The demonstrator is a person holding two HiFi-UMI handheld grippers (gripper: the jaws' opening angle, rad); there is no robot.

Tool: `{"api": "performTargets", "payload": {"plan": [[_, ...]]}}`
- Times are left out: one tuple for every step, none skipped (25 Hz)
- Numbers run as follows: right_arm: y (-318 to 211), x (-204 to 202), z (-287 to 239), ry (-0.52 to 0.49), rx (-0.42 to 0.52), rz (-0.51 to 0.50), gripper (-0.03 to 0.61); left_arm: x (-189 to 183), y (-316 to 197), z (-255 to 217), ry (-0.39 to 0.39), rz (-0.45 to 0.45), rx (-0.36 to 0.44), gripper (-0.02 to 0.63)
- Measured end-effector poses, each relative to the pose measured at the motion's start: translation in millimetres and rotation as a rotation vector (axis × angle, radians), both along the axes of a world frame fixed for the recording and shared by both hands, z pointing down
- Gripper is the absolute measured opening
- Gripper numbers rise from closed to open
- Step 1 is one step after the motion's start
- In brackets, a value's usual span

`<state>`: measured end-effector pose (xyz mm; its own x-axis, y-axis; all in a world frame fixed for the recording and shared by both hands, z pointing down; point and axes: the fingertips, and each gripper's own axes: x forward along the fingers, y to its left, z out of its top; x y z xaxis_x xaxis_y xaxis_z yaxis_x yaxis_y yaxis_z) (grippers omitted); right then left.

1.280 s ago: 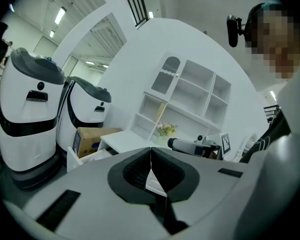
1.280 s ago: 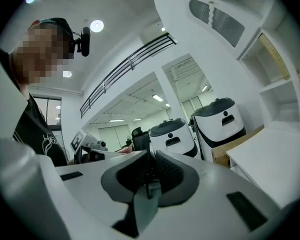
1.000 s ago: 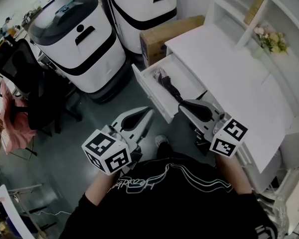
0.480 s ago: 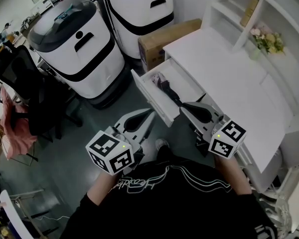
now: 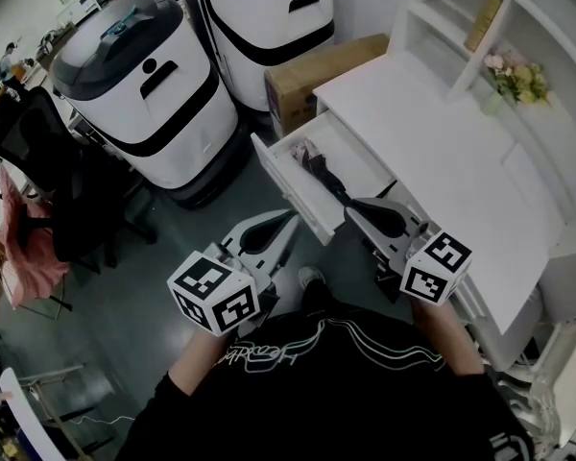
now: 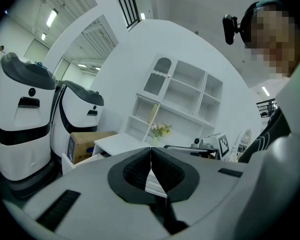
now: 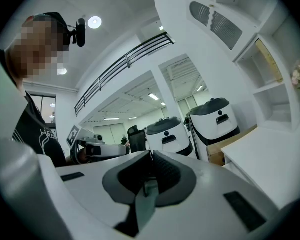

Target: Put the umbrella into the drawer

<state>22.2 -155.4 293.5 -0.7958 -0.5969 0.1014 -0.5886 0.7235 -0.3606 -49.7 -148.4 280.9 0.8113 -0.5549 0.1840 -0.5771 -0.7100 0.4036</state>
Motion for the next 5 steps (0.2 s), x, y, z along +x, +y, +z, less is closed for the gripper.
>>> {"api": "performTargets", "payload": {"plan": [[-0.8, 0.4, 1.2, 0.001, -0.001, 0.001, 0.052, 0.5, -0.8, 0.7, -0.001, 0.0, 0.0, 0.02], [-1.6, 0.8, 2.3, 0.002, -0.003, 0.001, 0.052, 0.9, -1.7, 1.5, -0.002, 0.0, -0.001, 0.02], [-2.4, 1.0, 3.3, 0.003, -0.005, 0.001, 0.052, 1.3, -2.6, 2.3, -0.003, 0.0, -0.002, 0.02], [-3.2, 1.0, 4.3, 0.004, -0.007, 0.001, 0.052, 1.5, -3.6, 3.1, -0.005, 0.001, -0.004, 0.02], [-4.0, 0.9, 5.3, 0.006, -0.008, 0.0, 0.052, 1.8, -4.6, 3.9, -0.006, 0.001, -0.005, 0.02]]}}
